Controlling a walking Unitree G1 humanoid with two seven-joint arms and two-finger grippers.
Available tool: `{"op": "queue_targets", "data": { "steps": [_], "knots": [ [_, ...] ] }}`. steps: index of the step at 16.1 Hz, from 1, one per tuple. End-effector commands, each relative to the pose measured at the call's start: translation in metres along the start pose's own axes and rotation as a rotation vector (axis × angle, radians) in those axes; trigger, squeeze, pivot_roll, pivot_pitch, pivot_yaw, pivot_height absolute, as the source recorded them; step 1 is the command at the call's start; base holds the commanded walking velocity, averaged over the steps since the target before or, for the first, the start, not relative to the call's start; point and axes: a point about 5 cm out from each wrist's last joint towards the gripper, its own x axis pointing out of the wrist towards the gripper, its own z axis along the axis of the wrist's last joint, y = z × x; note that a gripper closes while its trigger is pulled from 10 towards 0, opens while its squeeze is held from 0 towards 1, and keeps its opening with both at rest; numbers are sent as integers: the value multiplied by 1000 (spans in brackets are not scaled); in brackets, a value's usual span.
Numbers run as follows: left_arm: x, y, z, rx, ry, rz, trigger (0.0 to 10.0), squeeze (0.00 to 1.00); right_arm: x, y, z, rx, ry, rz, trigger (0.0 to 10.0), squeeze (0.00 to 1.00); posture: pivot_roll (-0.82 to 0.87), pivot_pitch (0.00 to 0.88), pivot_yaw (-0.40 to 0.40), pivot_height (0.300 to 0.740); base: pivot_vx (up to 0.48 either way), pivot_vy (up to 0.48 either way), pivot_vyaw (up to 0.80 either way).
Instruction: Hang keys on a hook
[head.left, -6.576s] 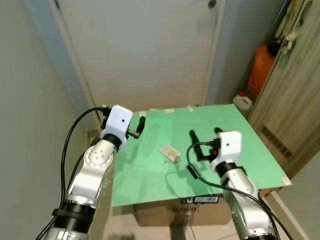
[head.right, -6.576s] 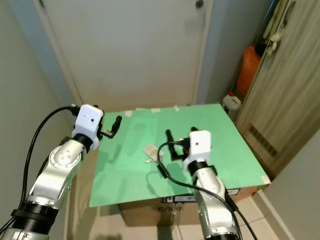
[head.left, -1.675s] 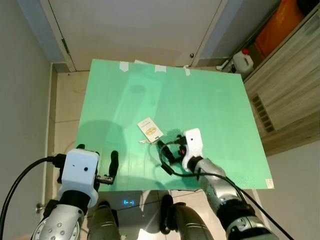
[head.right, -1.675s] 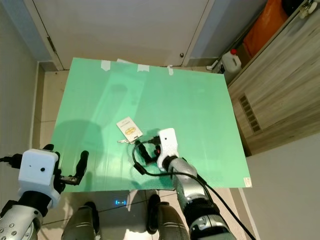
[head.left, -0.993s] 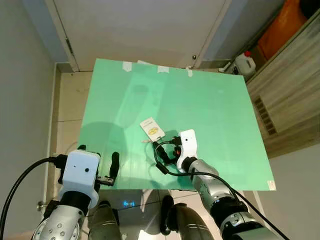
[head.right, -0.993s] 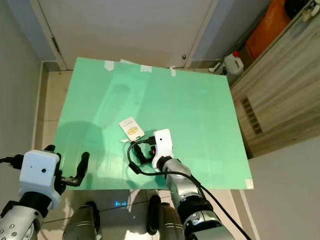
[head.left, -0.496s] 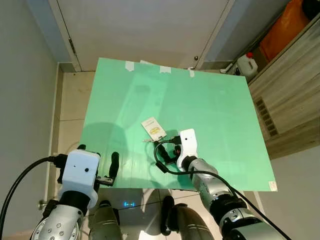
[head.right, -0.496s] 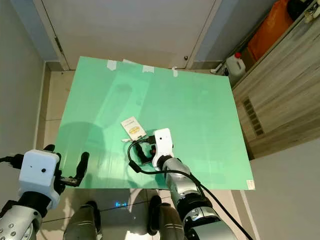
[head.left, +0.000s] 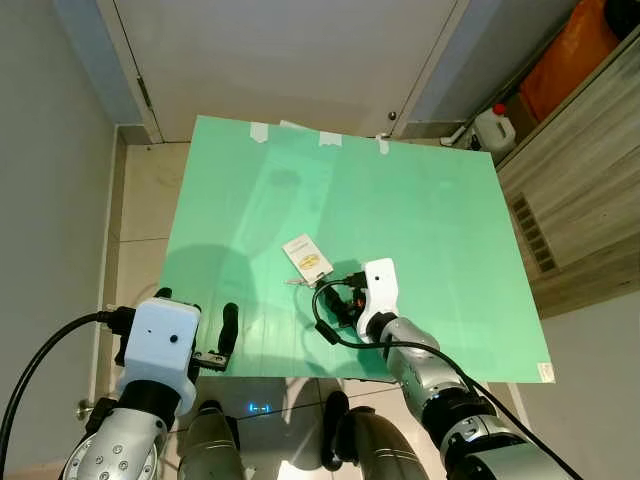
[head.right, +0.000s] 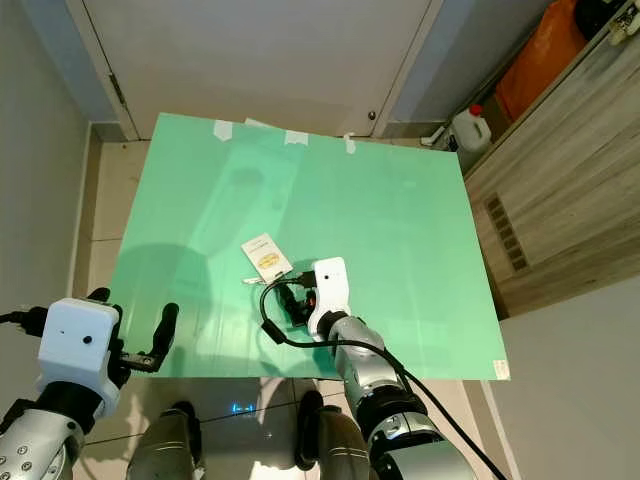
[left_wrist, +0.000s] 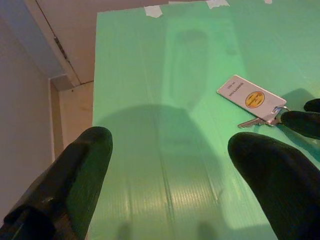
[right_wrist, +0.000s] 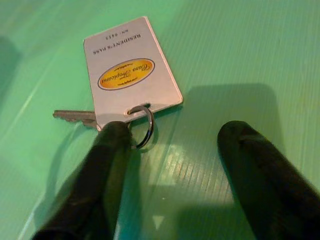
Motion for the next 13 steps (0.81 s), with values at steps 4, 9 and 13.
{"op": "queue_targets", "data": {
  "steps": [4, 9, 13],
  "knots": [
    [-3, -3, 1, -7, 3, -25, 10000, 0, -9, 3, -29, -62, 112, -15, 0, 0, 373, 365, -136, 740, 0, 0, 0],
    [0, -2, 2, -1, -4, -29, 10000, 0, 1, 14, -3, -75, -27, 37, 0, 0, 368, 361, -136, 740, 0, 0, 0],
    [2, -1, 3, 1, -10, -28, 10000, 0, 3, 16, 37, -91, -234, 56, 0, 0, 362, 355, -137, 740, 0, 0, 0]
  ]
}}
